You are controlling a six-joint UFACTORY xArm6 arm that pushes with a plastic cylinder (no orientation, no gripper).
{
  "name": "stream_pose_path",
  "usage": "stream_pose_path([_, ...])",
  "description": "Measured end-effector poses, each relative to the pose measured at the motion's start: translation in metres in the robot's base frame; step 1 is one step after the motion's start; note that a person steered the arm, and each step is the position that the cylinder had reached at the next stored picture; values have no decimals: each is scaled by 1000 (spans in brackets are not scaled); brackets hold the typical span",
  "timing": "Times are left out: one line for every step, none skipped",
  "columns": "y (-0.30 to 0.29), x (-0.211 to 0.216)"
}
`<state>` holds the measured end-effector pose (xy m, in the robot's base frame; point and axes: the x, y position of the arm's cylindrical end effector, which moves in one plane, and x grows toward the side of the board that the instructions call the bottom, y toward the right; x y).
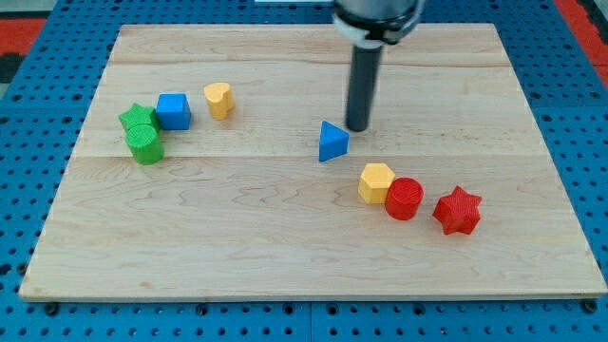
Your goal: Move the blue triangle to center right of the board
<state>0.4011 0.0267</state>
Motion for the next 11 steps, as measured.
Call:
stream_pose_path([-56, -17])
stream_pose_path([-96, 11])
stream_pose_path([-66, 49])
stream_pose_path([-1, 1])
stream_pose_path([64, -1])
stream_pose_path([13, 33])
stream_pose_path([56, 30])
stream_pose_path([107, -21])
stream_pose_path([139, -19])
stream_pose_path([34, 20])
stream_pose_path([0, 92])
